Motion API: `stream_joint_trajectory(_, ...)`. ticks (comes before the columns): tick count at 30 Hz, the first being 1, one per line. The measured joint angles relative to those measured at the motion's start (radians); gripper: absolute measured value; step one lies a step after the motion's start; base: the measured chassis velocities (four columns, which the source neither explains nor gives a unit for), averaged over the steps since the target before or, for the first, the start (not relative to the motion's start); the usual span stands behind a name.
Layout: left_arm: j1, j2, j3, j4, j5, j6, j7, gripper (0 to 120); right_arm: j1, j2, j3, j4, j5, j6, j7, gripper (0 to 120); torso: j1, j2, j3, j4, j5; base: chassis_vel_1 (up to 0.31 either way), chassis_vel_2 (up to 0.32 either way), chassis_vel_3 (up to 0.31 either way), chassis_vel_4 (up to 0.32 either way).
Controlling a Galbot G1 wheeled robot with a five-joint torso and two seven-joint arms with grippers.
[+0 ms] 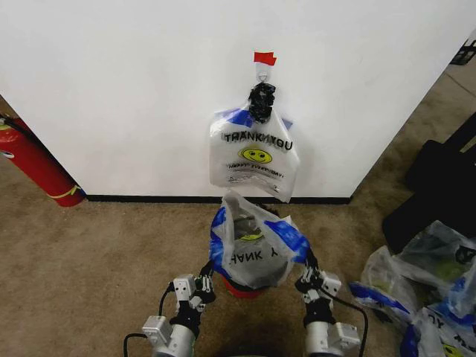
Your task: Pick up the garbage bag from the wall and place it over the trash bin.
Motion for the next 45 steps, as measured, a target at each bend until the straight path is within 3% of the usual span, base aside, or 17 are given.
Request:
stream_joint_trajectory(12, 0.1, 0.049, -0.028, -0.06, 0.004, 0.054, -0.018, 0, -0.019, -0.008, 0.014, -0.021, -0.08, -0.105, 0.072, 0, 0.0, 0.0, 0.0, 0.0, 0.0, 0.0, 0.0, 0.0, 0.0)
stream_joint_trajectory(23, 0.118, 0.07, -0.007, -0.047, 0.009, 0.091, -0.014, 0, 0.041, -0.007, 0.014, -0.097, -0.079, -0.145, 0.084, 0, 0.0, 0.0, 0.0, 0.0001, -0.0022, 0.0, 0.0, 0.0, 0.0)
stream_joint_trajectory(34, 0.014, 0.055, 0.054, 0.003, 0.006, 0.172, -0.026, 0, 0.143, -0.02, -0.004, -0.159, 0.014, -0.224, 0.083, 0, 0.0, 0.0, 0.0, 0.0001, 0.0026, 0.0, 0.0, 0.0, 0.0)
stream_joint_trajectory(37, -0.019, 0.06, 0.069, 0.013, 0.003, 0.204, -0.032, 0, 0.153, -0.03, -0.01, -0.16, 0.029, -0.244, 0.078, 0, 0.0, 0.0, 0.0, 0.0003, 0.0017, 0.0, 0.0, 0.0, 0.0)
stream_joint_trajectory(40, -0.096, 0.099, 0.102, 0.021, -0.021, 0.31, -0.072, 0, 0.148, -0.055, -0.017, -0.15, 0.048, -0.305, 0.074, 0, 0.0, 0.0, 0.0, 0.0001, 0.0006, 0.0, 0.0, 0.0, 0.0)
stream_joint_trajectory(45, -0.167, 0.138, 0.128, 0.037, -0.049, 0.37, -0.092, 0, 0.145, -0.088, -0.013, -0.123, 0.083, -0.388, 0.072, 0, 0.0, 0.0, 0.0, 0.0, 0.0, 0.0, 0.0, 0.0, 0.0)
